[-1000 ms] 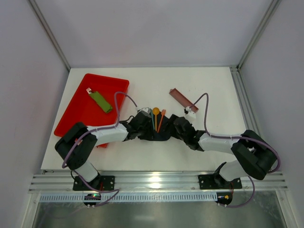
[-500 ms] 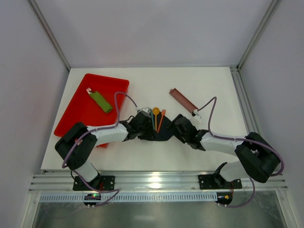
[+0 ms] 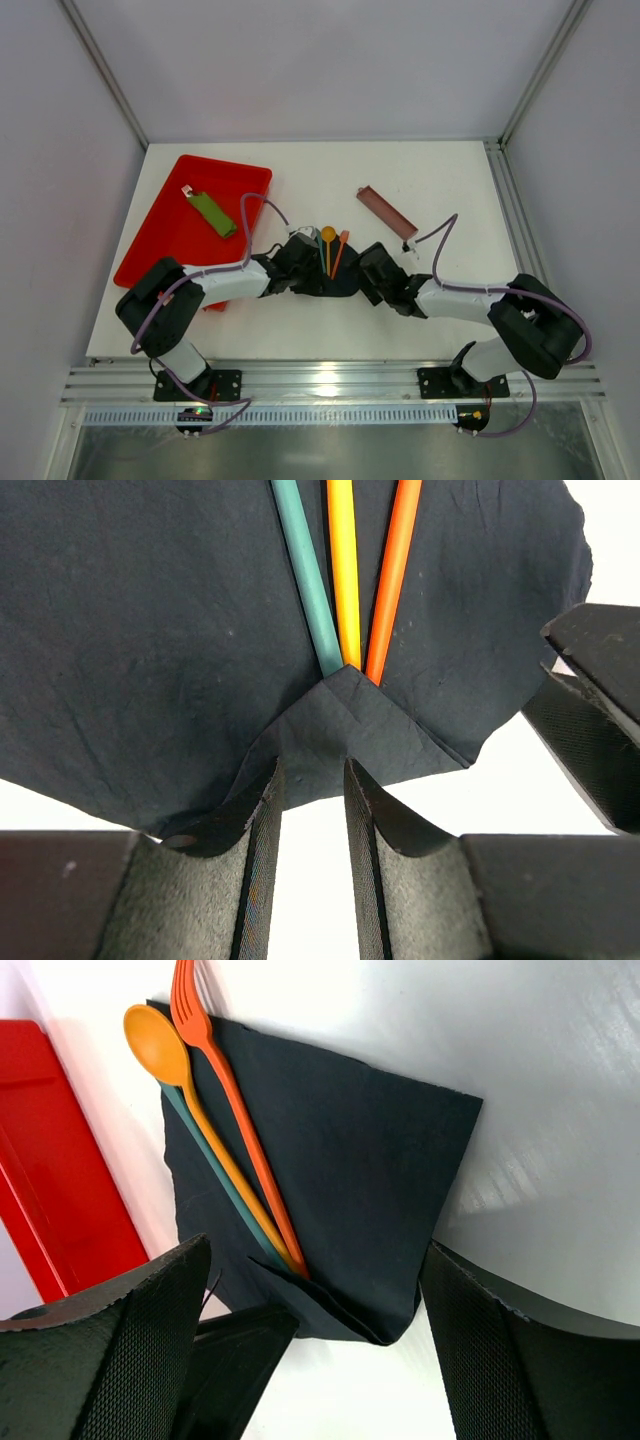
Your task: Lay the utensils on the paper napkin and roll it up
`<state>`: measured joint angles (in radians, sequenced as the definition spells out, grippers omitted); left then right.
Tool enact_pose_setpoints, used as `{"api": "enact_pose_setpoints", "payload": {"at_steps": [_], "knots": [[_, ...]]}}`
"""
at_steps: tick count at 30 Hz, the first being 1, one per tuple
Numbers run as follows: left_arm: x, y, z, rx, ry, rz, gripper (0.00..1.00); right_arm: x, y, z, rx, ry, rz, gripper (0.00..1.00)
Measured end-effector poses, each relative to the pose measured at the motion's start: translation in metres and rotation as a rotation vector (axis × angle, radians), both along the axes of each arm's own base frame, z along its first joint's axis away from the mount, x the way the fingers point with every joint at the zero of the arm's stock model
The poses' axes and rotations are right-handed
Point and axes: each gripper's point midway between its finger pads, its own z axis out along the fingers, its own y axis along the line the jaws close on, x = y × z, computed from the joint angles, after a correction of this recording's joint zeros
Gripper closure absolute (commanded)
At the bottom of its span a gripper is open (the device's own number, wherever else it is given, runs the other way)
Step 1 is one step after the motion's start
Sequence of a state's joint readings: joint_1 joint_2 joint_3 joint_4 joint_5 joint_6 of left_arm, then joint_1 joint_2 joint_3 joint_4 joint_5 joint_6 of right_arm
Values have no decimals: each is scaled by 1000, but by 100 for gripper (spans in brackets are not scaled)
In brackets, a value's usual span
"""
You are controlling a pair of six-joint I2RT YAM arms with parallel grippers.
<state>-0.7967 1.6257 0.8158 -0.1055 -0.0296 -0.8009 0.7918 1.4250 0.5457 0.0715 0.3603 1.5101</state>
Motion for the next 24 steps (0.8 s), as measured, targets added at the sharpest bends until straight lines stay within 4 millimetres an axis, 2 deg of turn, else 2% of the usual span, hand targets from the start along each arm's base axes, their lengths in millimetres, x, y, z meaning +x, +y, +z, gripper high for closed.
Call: {"api": "enact_pose_setpoints", "payload": {"at_steps": [9,17,24], "knots": [[0,0,0,0,0,0,69,-6,1,0,29,-15,-65,15],[0,0,0,-3,3,-1,70,4,-6,1,22,-106,-98,16],[0,0,0,-2,3,0,69,11,-10,0,-13,-191,-79,22]]}}
